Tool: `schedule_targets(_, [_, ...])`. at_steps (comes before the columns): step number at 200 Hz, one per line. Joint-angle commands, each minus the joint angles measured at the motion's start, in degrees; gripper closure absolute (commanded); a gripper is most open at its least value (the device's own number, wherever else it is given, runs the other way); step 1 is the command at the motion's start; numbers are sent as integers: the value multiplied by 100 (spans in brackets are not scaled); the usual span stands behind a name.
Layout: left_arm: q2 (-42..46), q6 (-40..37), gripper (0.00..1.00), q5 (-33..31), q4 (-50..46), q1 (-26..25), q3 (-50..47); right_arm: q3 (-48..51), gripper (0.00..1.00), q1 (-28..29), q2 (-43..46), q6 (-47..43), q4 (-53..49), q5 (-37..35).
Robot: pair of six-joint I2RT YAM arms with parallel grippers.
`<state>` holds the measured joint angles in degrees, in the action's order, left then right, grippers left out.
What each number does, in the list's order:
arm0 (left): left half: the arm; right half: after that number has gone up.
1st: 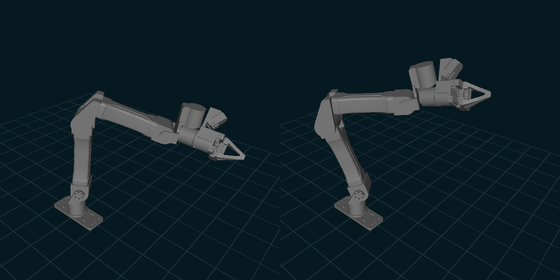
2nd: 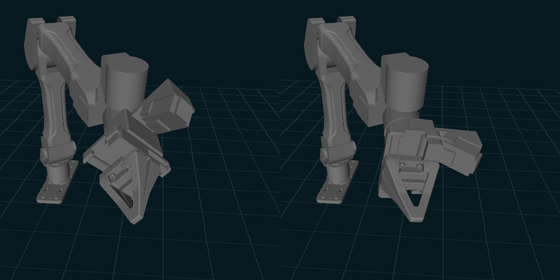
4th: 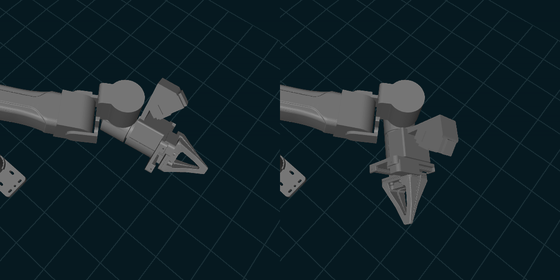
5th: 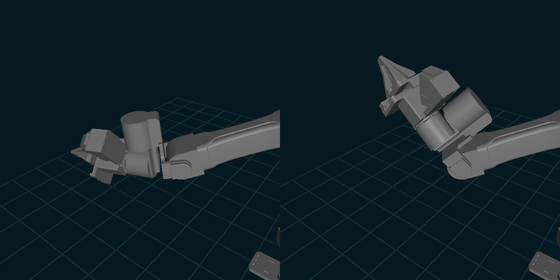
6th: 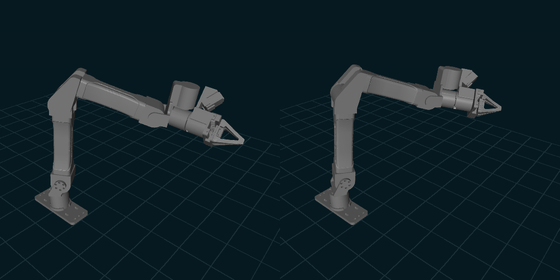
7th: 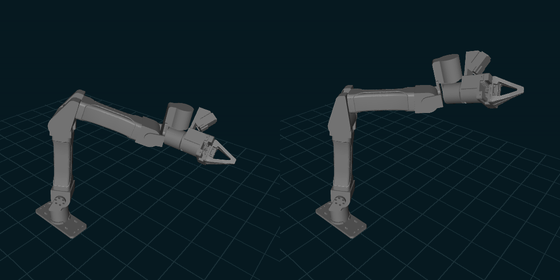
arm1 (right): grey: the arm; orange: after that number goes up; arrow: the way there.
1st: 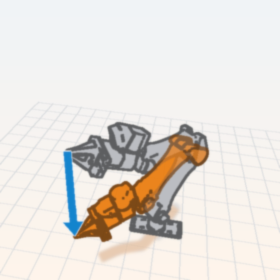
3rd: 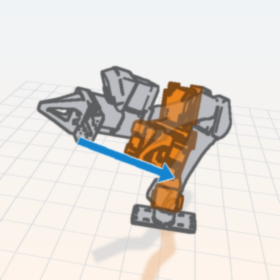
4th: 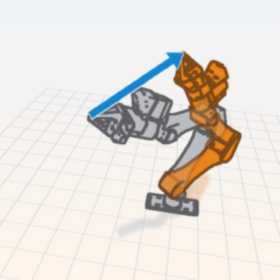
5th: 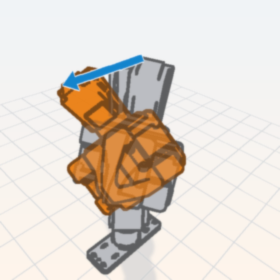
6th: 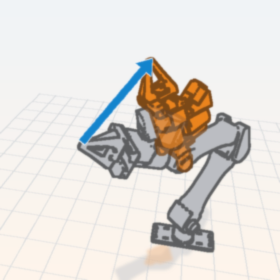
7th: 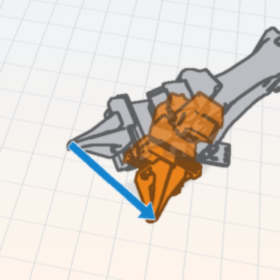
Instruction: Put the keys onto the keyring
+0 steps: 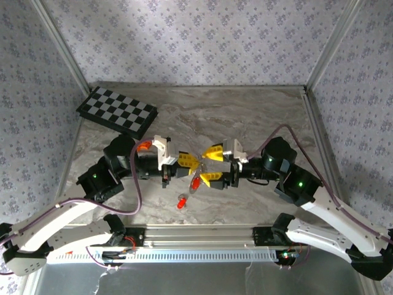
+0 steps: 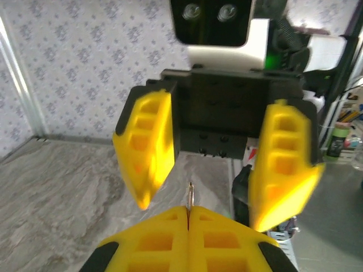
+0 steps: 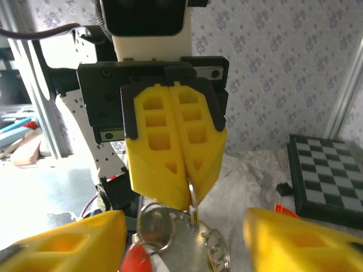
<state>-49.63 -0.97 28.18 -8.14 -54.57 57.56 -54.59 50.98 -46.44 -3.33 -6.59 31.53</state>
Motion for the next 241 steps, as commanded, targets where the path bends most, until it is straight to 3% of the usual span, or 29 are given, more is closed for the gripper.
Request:
schedule_targets(1, [229,-5,100,-369,-63,126,-173,-183,20,-23,161,15,-501,-454])
schedule_targets(17, [368,108,100,-459,-74,245,-370,-210,13,-29,144,82,-873,-794])
schedule_targets(46, [601,362,100,-649,-160,462,-678,-128,12,-119,89,329,-1442,-1424])
schedule_targets(74, [866,472,100,-945,-270,570,-902,-50,13,-292,-313,380,-1909,-1494])
schedule_targets(135, [1243,535,100,-1480,-732,783,-1115,645,17,-341,-1682,919,-1222,-1829])
schedule_targets(182, [1754,716,100,-1965,-934,861,-1325,693,23,-81,-2771,824,-743,-1571])
schedule_targets(241, [2469,966,100,-3041,-1451,877,-1612,-17,27,747,-4109,605,-1157,-2135])
